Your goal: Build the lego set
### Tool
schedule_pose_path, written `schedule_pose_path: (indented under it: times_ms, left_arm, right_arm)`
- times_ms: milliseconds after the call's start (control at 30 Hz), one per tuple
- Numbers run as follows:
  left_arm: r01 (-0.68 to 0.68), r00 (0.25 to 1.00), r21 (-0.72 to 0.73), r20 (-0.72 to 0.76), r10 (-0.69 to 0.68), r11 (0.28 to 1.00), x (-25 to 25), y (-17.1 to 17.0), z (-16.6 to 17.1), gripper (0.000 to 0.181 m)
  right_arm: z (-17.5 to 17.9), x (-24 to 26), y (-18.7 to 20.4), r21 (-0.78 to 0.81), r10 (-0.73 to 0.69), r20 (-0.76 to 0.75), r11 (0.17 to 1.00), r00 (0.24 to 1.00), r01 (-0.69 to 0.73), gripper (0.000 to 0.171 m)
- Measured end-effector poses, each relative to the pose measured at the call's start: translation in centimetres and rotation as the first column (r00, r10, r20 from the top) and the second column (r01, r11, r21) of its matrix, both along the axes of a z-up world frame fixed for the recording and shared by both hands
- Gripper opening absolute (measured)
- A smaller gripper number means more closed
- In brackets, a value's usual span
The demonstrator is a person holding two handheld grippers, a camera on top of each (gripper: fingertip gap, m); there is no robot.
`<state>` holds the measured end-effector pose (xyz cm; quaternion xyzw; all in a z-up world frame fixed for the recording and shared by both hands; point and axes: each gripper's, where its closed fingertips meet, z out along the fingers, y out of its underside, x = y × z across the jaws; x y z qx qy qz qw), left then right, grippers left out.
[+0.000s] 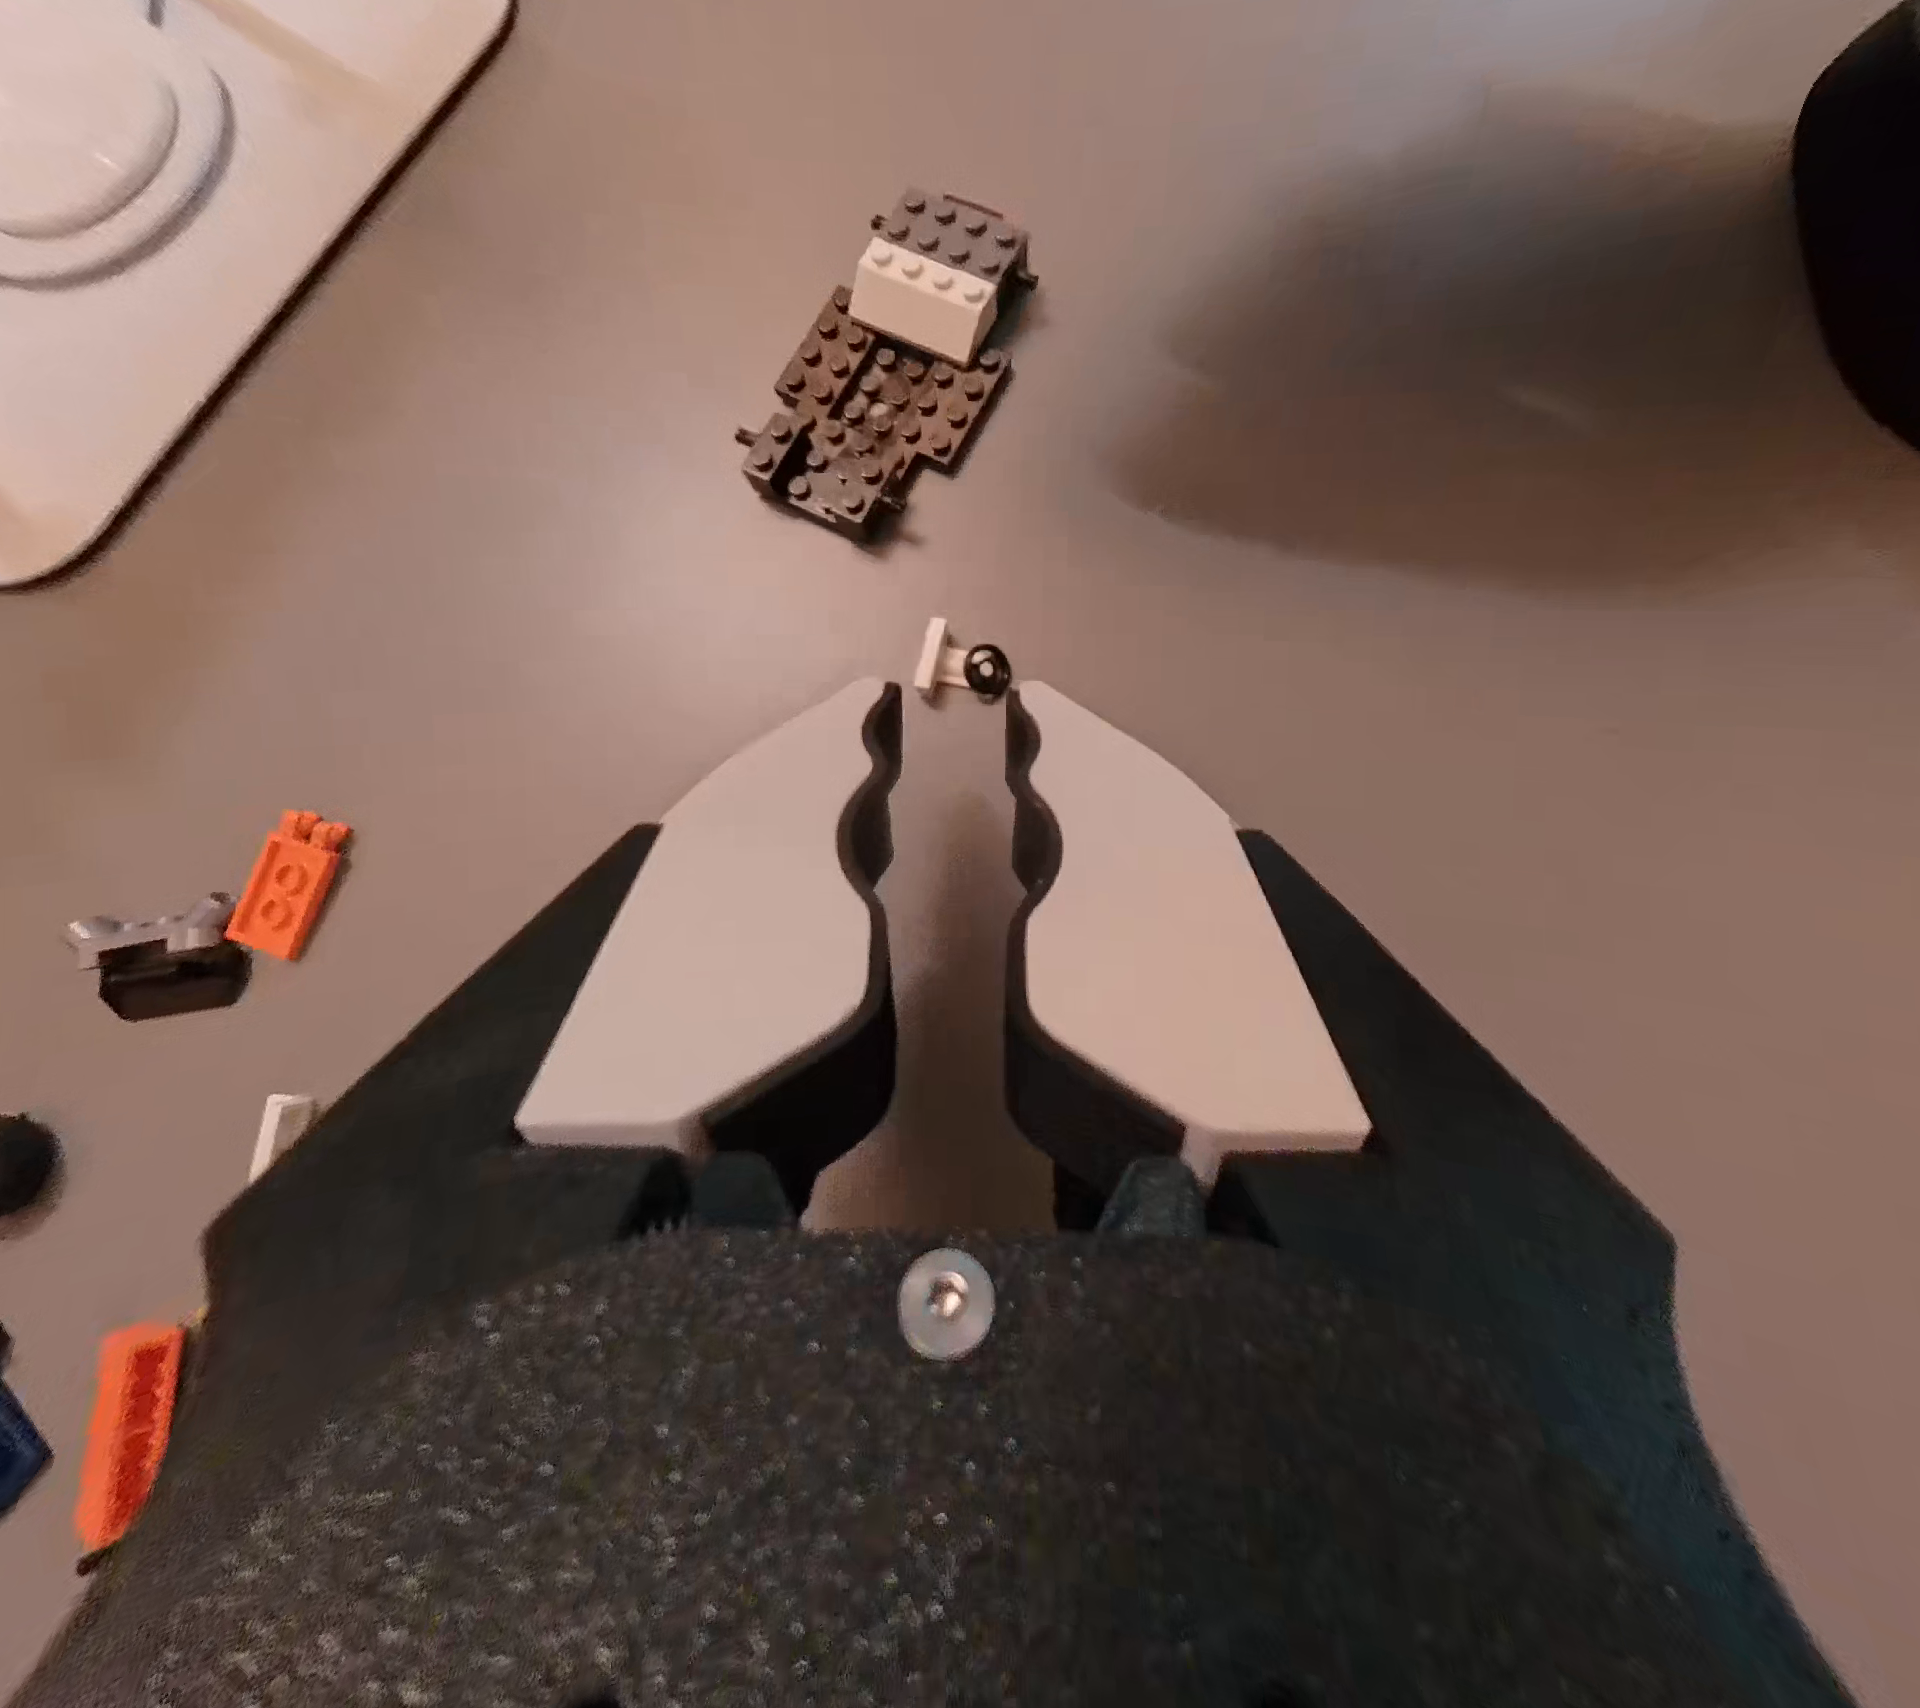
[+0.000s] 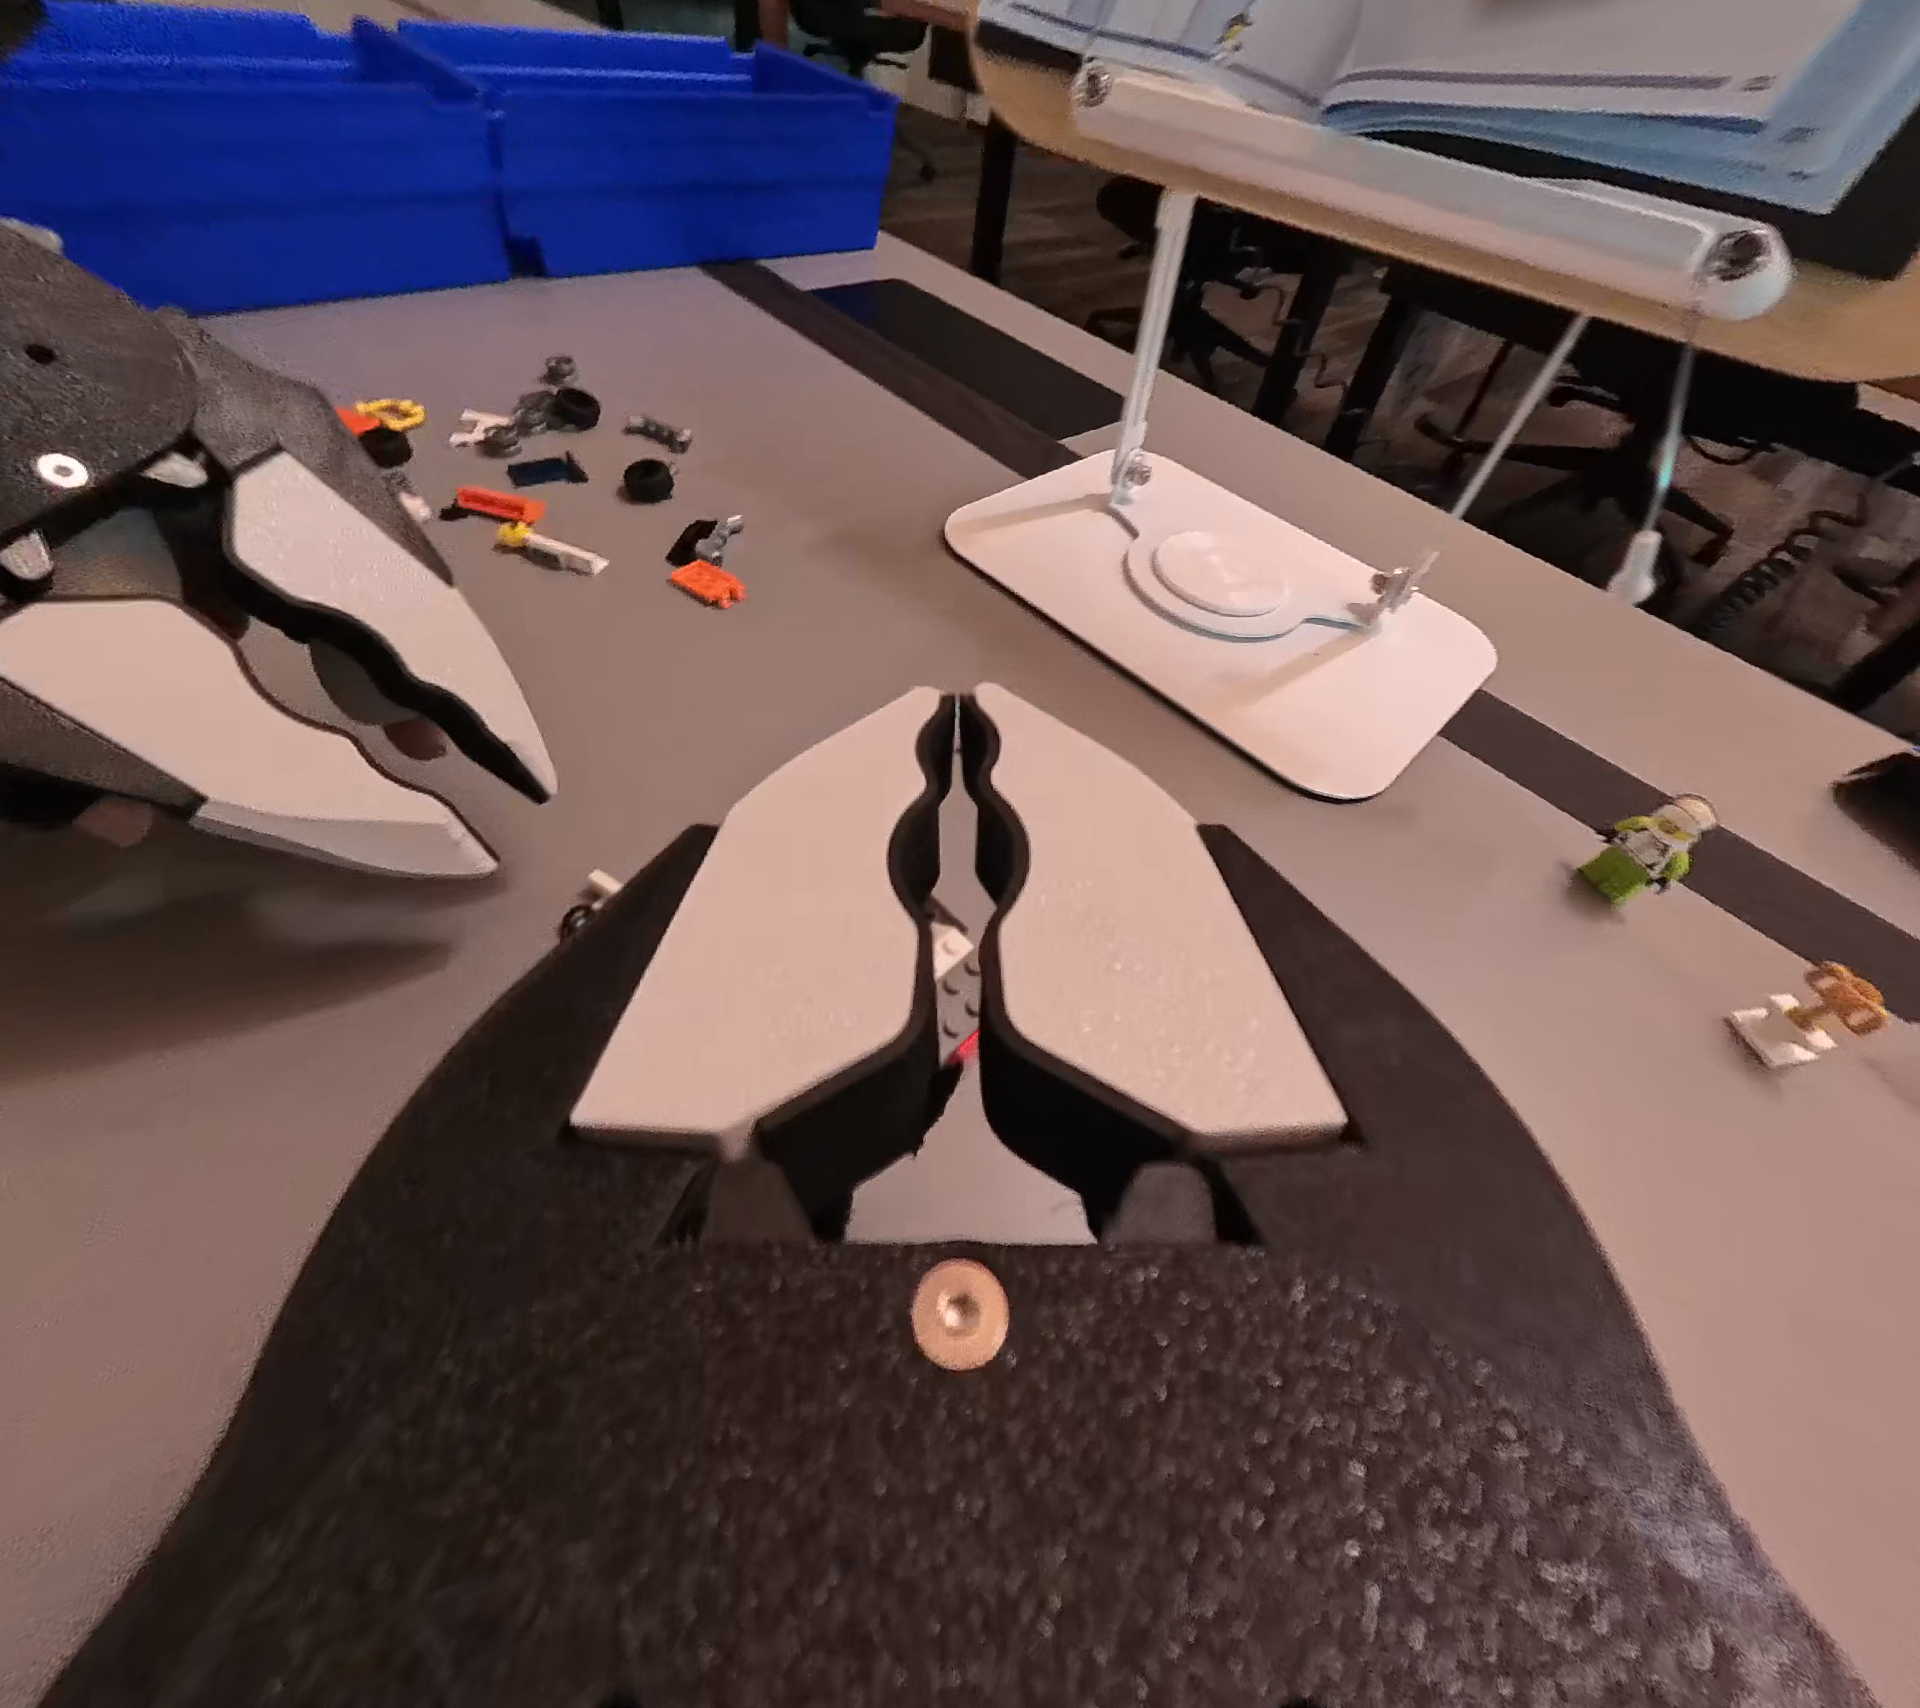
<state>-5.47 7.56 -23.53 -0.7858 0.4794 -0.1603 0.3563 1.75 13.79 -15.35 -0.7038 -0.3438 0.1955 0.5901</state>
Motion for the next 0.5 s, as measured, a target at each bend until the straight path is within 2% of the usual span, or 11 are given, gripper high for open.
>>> schedule_pose_path:
  times_ms: [100, 167, 233, 300, 500]
  left_arm:
    - [0.107, 0.992, 0.054, -0.079, -0.102, 0.993, 0.2, -0.2, -0.7, 0.026]
    - [0.273, 0.951, 0.097, -0.178, -0.253, 0.957, 0.1, -0.4, -1.1, 0.028]
    - [0.48, 0.851, 0.131, -0.312, -0.423, 0.868, -0.2, -0.5, -1.6, 0.031]
    - [0.627, 0.736, 0.089, -0.391, -0.552, 0.774, -0.4, -0.6, -2.0, 0.033]
    - [0.859, 0.407, -0.059, -0.524, -0.748, 0.509, 0.1, 0.2, -1.9, 0.03]
  right_arm:
    - [-0.5, -0.6, -0.3, 0.005, 0.021, 0.034, 1.0, 0.999, -0.021, 0.001]
    - [-0.6, -0.9, -0.5, 0.005, 0.033, 0.04, 0.999, 0.999, -0.033, 0.001]
    - [-0.6, -1.1, -0.7, 0.007, 0.042, 0.042, 0.999, 0.998, -0.042, 0.001]
    - [-0.6, -1.1, -0.7, 0.009, 0.046, 0.046, 0.999, 0.998, -0.046, 0.001]
    - [-0.8, -0.4, -0.2, 0.007, 0.028, 0.05, 1.0, 0.998, -0.028, 0.001]
